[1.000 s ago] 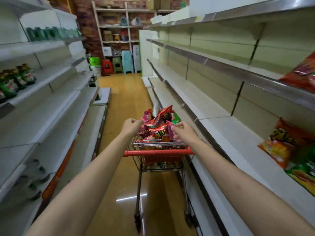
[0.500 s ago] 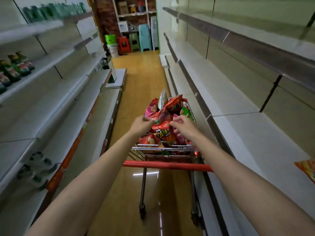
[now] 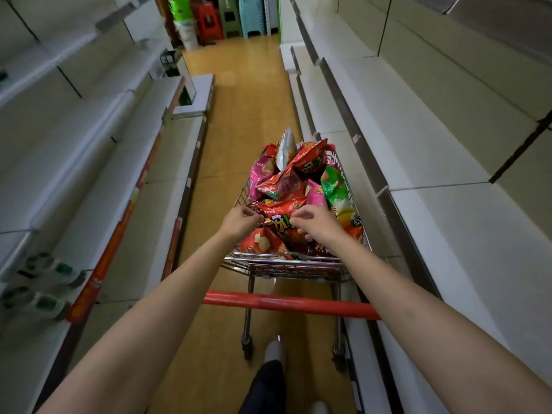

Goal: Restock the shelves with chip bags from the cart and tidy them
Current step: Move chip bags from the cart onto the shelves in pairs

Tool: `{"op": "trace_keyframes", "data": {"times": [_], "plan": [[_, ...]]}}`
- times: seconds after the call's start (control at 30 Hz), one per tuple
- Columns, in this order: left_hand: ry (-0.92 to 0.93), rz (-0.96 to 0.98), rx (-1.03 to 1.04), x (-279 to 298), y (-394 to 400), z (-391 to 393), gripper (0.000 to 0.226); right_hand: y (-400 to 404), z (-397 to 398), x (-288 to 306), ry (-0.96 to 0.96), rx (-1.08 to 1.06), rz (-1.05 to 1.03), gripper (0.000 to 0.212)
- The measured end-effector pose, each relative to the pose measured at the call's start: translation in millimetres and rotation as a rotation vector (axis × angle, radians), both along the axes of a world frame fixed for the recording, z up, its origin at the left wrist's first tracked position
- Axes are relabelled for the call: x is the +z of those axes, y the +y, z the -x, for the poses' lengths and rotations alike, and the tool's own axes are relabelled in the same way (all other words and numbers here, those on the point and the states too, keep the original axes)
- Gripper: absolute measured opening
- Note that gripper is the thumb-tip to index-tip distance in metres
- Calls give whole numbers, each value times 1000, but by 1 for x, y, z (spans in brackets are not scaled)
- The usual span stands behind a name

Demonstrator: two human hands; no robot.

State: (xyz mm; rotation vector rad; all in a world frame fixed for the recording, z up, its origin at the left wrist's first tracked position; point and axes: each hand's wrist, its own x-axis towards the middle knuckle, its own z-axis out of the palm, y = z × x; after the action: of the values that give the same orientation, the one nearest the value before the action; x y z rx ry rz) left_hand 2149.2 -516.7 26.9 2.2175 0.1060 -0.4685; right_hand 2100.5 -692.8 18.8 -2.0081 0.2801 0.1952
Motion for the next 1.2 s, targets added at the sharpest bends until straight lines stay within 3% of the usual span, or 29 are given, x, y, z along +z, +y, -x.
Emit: {"op": "trace_keyframes", "data": {"times": [0.13,0.4,0.53,0.7,0.83,1.0,1.13,1.2], "plan": [[29,0,-18,-23,7,-35,15,19,-32,-20,73,67,76,25],[159,124,7,-53,45,-92,9,65,-85,-65,268,280,281,58],[180,134,21,-61,62,-117,14,73,-102,-80,336,297,348,43],[165,152,58,-64,71,-144,9,64,-132,-68,236,162,337,24],[88,87,57,-62,69,-163,43,55,-146,-54,231,159,309,24],[93,60,-254,-50,62,-178,66,51,-159,-39,235,246,375,30],[271,44,-558,-45,46,-178,96,38,-175,-7,151,221,339,26],[332,42,-638,-47,38,-178,100,34,-179,6,104,182,275,23]]}}
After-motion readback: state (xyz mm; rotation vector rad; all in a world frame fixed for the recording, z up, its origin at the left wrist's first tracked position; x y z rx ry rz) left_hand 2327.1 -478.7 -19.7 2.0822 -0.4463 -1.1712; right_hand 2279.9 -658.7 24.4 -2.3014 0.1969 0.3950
